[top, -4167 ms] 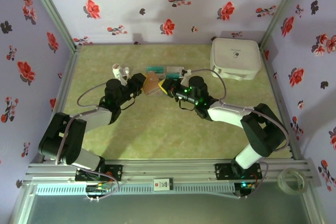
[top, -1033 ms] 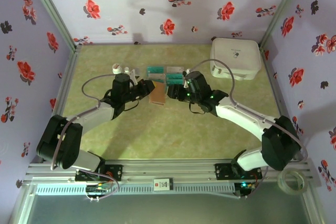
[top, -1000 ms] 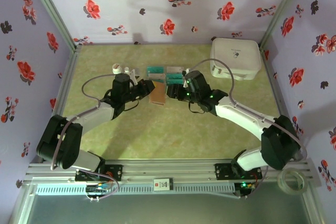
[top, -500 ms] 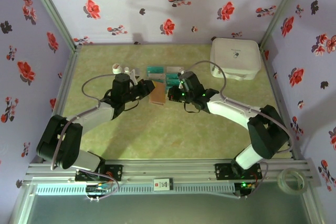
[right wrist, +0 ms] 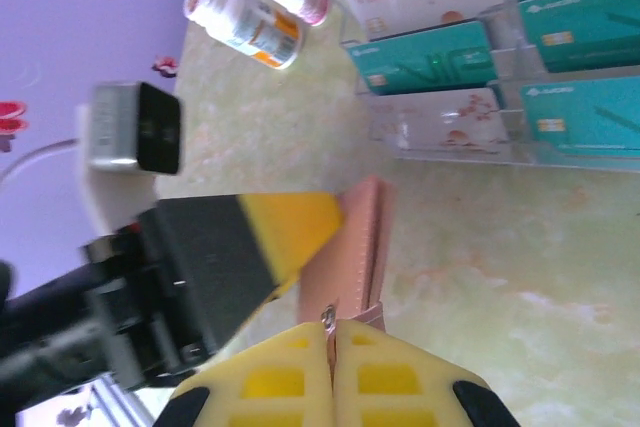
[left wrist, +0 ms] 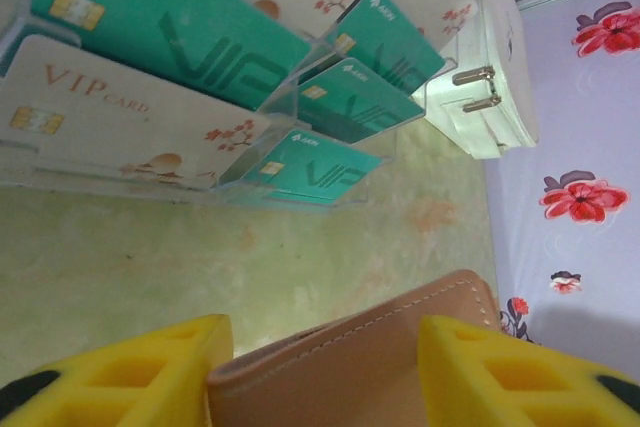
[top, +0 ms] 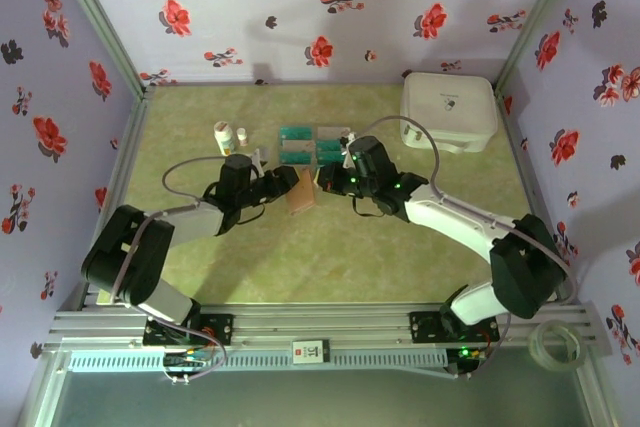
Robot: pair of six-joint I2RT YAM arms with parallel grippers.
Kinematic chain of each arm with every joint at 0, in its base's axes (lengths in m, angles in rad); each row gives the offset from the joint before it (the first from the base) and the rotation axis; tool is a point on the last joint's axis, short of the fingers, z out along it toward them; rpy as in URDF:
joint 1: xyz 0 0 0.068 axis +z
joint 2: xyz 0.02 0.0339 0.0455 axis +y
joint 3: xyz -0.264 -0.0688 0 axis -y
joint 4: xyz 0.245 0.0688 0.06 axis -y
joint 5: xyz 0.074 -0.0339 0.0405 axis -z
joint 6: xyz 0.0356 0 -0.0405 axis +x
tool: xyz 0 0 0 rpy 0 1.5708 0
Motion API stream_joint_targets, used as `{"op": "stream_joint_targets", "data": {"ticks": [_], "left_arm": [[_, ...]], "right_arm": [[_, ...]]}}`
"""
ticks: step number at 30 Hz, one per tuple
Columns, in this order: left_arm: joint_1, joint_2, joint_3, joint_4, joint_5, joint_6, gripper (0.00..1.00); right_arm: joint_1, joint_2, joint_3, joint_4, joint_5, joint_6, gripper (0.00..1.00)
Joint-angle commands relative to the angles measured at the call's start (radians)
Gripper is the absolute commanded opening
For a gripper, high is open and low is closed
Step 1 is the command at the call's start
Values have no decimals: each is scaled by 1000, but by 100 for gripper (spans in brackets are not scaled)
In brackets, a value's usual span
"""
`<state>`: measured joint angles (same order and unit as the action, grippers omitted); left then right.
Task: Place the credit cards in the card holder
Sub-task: Open the card holder at the center of the table.
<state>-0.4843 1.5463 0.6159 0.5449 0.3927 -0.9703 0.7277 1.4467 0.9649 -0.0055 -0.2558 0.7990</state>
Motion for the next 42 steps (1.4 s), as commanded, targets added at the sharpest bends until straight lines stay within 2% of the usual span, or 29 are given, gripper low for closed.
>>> {"op": "stream_joint_targets", "data": {"ticks": [1,9,21,28,35,42], "left_arm": [[-5,25,-21,108,-6,-14,55],[-12,40,-65,164,-5,0,63],[-11,87,-155,247,-15,-3,65],[-5,69,-217,247,-49,10,66],[-4,19,-254,189,-80,39,67],[-15,11,-201,73,-82,82,68]], "right_arm": [[15,-12,2,56,-59,43,0],[33,36,-17,180,-91,112,0],[31,100,-51,210,-126,109,0],[-16,81,-99,178,-178,45,0],[-80,67,-155,185,-275,-4,0],[-122,-6,-236,148,-245,-30,0]]}}
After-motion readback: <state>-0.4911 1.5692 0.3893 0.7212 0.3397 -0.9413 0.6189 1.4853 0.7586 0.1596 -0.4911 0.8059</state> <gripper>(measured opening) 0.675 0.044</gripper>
